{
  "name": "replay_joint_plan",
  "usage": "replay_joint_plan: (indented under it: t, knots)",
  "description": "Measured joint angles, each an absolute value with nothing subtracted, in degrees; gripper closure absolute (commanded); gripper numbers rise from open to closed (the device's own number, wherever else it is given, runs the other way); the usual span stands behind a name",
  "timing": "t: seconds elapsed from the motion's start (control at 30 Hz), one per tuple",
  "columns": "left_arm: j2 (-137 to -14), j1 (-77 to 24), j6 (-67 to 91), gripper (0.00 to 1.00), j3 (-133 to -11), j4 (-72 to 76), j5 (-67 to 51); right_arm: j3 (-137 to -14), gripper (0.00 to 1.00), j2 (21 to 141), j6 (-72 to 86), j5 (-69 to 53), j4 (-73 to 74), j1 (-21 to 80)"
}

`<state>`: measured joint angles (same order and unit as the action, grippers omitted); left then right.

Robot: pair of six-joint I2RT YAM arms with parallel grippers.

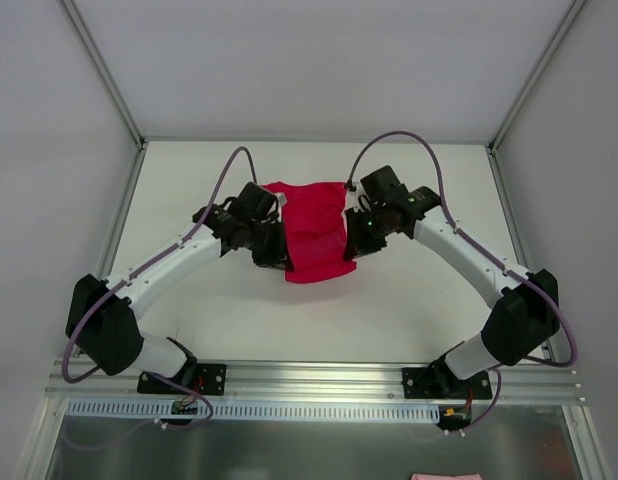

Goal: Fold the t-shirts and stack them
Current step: Fold the long partially folded tshirt into a neat square

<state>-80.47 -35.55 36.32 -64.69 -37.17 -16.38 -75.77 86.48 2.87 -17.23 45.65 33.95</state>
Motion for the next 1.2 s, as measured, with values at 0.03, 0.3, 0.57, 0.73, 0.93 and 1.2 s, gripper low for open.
replay_joint_plan:
  t: [0.03, 0.3, 0.57, 0.73, 0.93, 1.2]
  knots:
    - [-81.49, -35.55, 35.92, 1.00, -66.57, -37.71, -15.92, -77.12, 0.99, 87.11, 2.59, -16.88, 45.98, 33.87]
    - [-91.46, -35.53, 33.32, 1.00, -74.13, -39.81, -13.54, -89.03, 0.99, 98.19, -0.43, -14.22, 48.23, 32.99]
    - [-96.16, -34.33, 31.97, 1.00, -78.06, -39.81, -12.97, -104.38, 0.99, 112.18, -1.13, -15.46, 50.83, 29.95]
    - [-97.62, -31.66, 30.59, 1.00, -83.22, -40.32, -12.97, -112.64, 0.99, 117.25, -1.10, -15.88, 52.34, 28.47]
    - [-99.29, -27.99, 28.97, 1.00, -91.31, -42.28, -13.21, -118.34, 0.99, 117.86, -1.08, -15.92, 53.39, 26.83]
    - [-102.83, -22.76, 27.55, 1.00, -94.17, -41.95, -15.07, -124.09, 0.99, 121.86, -0.69, -17.41, 53.89, 25.82]
